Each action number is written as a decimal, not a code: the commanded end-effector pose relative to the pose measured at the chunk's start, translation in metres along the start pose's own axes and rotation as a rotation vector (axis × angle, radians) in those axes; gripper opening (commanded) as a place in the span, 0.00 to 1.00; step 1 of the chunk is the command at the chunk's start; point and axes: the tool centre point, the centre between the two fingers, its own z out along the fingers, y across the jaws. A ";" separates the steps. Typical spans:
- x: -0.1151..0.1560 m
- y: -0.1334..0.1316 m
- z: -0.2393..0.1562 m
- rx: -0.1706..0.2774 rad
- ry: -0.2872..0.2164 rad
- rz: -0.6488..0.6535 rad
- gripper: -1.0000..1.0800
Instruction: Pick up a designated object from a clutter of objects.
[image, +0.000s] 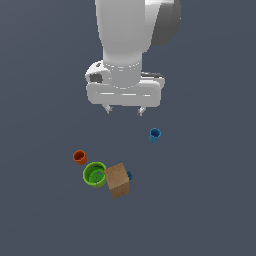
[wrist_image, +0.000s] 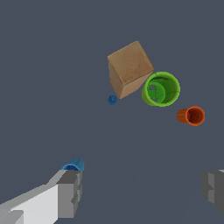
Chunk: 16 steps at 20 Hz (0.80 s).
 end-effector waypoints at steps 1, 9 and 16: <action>-0.002 -0.007 0.012 -0.003 -0.003 0.015 0.96; -0.018 -0.042 0.068 -0.016 -0.011 0.094 0.96; -0.046 -0.079 0.126 -0.025 -0.019 0.178 0.96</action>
